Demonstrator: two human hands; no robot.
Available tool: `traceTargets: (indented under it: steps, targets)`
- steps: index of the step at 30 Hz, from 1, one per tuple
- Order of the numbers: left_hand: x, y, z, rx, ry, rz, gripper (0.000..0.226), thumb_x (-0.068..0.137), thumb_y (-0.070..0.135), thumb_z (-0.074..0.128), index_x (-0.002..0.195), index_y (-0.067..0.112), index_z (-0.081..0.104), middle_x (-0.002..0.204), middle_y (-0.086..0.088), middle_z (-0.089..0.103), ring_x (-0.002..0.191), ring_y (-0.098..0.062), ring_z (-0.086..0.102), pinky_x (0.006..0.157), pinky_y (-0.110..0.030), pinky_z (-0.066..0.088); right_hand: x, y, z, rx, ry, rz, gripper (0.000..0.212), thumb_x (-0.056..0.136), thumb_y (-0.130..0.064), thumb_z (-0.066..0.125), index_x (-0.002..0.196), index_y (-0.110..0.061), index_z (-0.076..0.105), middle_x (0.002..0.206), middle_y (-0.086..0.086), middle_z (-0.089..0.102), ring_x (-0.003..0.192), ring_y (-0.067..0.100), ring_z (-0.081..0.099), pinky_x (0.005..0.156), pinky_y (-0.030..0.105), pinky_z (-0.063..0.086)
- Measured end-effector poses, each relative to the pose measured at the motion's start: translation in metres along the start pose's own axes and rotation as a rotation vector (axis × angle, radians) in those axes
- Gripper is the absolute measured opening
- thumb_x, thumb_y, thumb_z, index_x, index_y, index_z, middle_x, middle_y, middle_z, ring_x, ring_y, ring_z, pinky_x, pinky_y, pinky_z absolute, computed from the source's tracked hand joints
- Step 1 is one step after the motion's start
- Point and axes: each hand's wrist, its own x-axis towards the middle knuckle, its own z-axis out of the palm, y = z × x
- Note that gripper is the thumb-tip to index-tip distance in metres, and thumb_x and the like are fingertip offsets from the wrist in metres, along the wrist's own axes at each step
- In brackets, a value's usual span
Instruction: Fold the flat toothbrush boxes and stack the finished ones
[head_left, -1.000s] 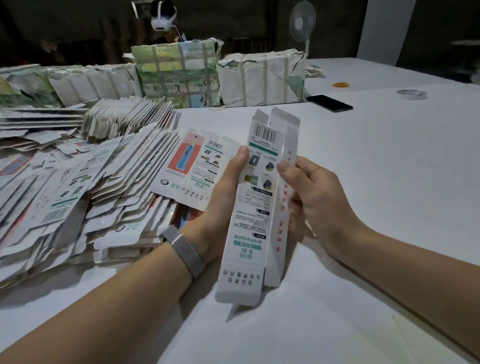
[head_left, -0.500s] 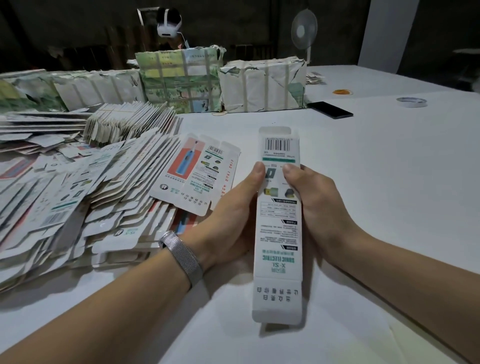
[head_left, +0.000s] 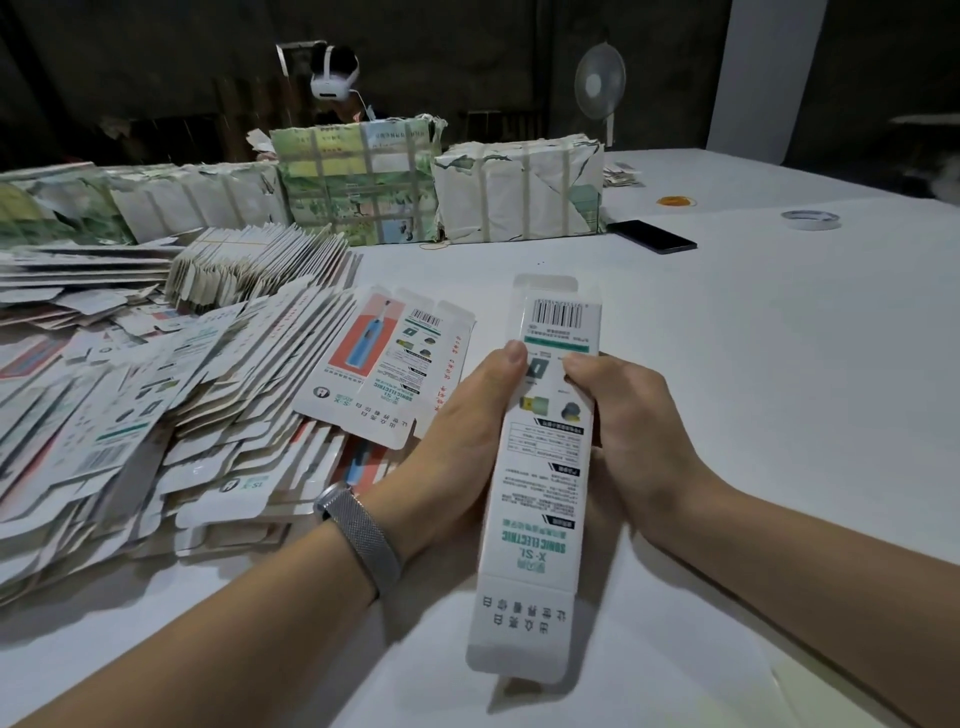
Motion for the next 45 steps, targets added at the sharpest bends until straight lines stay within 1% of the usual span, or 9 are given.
traceTargets:
  steps: [3, 8, 12, 18, 21, 27, 33, 38, 45]
  targets:
    - [-0.002, 0.001, 0.003, 0.165, 0.009, 0.062, 0.037, 0.099, 0.054, 0.036, 0.097, 0.05, 0.073, 0.101, 0.013, 0.076, 0.093, -0.003, 0.072, 0.076, -0.016, 0.054, 0.001, 0.001, -0.001, -0.004, -0.01, 0.011, 0.031, 0.088, -0.031, 0.049, 0.1, -0.014, 0.073, 0.091, 0.008, 0.078, 0.08, 0.022, 0.075, 0.064, 0.025, 0.057]
    - [-0.003, -0.005, 0.001, 0.212, 0.095, 0.081, 0.062, 0.086, 0.072, 0.04, 0.134, 0.034, 0.051, 0.123, 0.005, 0.067, 0.116, -0.014, 0.064, 0.105, -0.047, 0.049, 0.003, 0.001, -0.001, -0.007, -0.035, 0.018, 0.031, 0.088, -0.031, 0.05, 0.104, -0.016, 0.072, 0.095, 0.009, 0.077, 0.085, 0.023, 0.075, 0.07, 0.028, 0.057]
    - [-0.004, -0.008, -0.003, 0.229, 0.128, 0.07, 0.058, 0.085, 0.076, 0.038, 0.14, 0.06, 0.03, 0.134, 0.01, 0.063, 0.124, -0.008, 0.059, 0.11, -0.043, 0.045, 0.003, 0.0, -0.001, -0.015, -0.065, 0.017, 0.029, 0.088, -0.029, 0.051, 0.105, -0.016, 0.071, 0.096, 0.008, 0.077, 0.085, 0.023, 0.075, 0.068, 0.027, 0.058]
    - [0.003, -0.013, -0.006, 0.102, 0.114, 0.096, 0.064, 0.084, 0.07, 0.046, 0.143, 0.047, 0.033, 0.111, 0.014, 0.074, 0.103, -0.01, 0.072, 0.088, -0.033, 0.055, 0.002, 0.001, -0.002, -0.056, -0.111, 0.033, 0.025, 0.102, -0.021, 0.049, 0.116, -0.012, 0.068, 0.101, 0.01, 0.077, 0.088, 0.025, 0.075, 0.072, 0.03, 0.058]
    - [0.004, -0.016, -0.01, 0.099, 0.099, 0.092, 0.059, 0.087, 0.068, 0.048, 0.14, 0.048, 0.033, 0.106, 0.01, 0.077, 0.094, -0.013, 0.075, 0.075, -0.024, 0.057, 0.004, 0.002, -0.002, -0.06, -0.115, 0.043, 0.029, 0.093, -0.029, 0.051, 0.111, -0.016, 0.07, 0.1, 0.01, 0.077, 0.087, 0.025, 0.075, 0.072, 0.031, 0.058]
    - [0.005, -0.018, -0.01, 0.081, 0.123, 0.099, 0.042, 0.085, 0.064, 0.049, 0.126, 0.053, 0.047, 0.098, 0.005, 0.076, 0.086, -0.013, 0.074, 0.07, -0.027, 0.056, 0.005, 0.003, -0.003, -0.049, -0.14, 0.037, 0.033, 0.091, -0.03, 0.053, 0.12, -0.021, 0.068, 0.103, 0.01, 0.076, 0.088, 0.027, 0.075, 0.071, 0.032, 0.058]
    - [0.002, -0.014, -0.006, 0.04, 0.116, 0.103, 0.039, 0.088, 0.057, 0.051, 0.124, 0.043, 0.049, 0.093, 0.001, 0.076, 0.08, -0.015, 0.073, 0.064, -0.024, 0.055, 0.007, 0.004, -0.005, -0.068, -0.124, 0.002, 0.056, 0.089, -0.03, 0.055, 0.143, -0.034, 0.043, 0.102, 0.007, 0.077, 0.085, 0.026, 0.075, 0.068, 0.032, 0.059]
    - [0.0, -0.011, -0.004, 0.032, 0.094, 0.091, 0.033, 0.094, 0.045, 0.048, 0.125, 0.034, 0.046, 0.088, 0.0, 0.076, 0.077, -0.015, 0.072, 0.064, -0.025, 0.055, 0.009, 0.005, -0.004, -0.052, -0.086, 0.011, 0.045, 0.087, -0.032, 0.055, 0.132, -0.04, 0.051, 0.096, 0.009, 0.076, 0.077, 0.025, 0.074, 0.064, 0.034, 0.058]
    - [-0.002, -0.008, -0.003, 0.001, 0.059, 0.063, 0.034, 0.093, 0.04, 0.05, 0.125, 0.029, 0.046, 0.085, -0.002, 0.076, 0.07, -0.016, 0.071, 0.061, -0.026, 0.056, 0.007, 0.002, -0.004, -0.032, -0.062, 0.037, 0.031, 0.085, -0.029, 0.053, 0.115, -0.027, 0.061, 0.09, 0.014, 0.075, 0.07, 0.026, 0.072, 0.058, 0.033, 0.058]
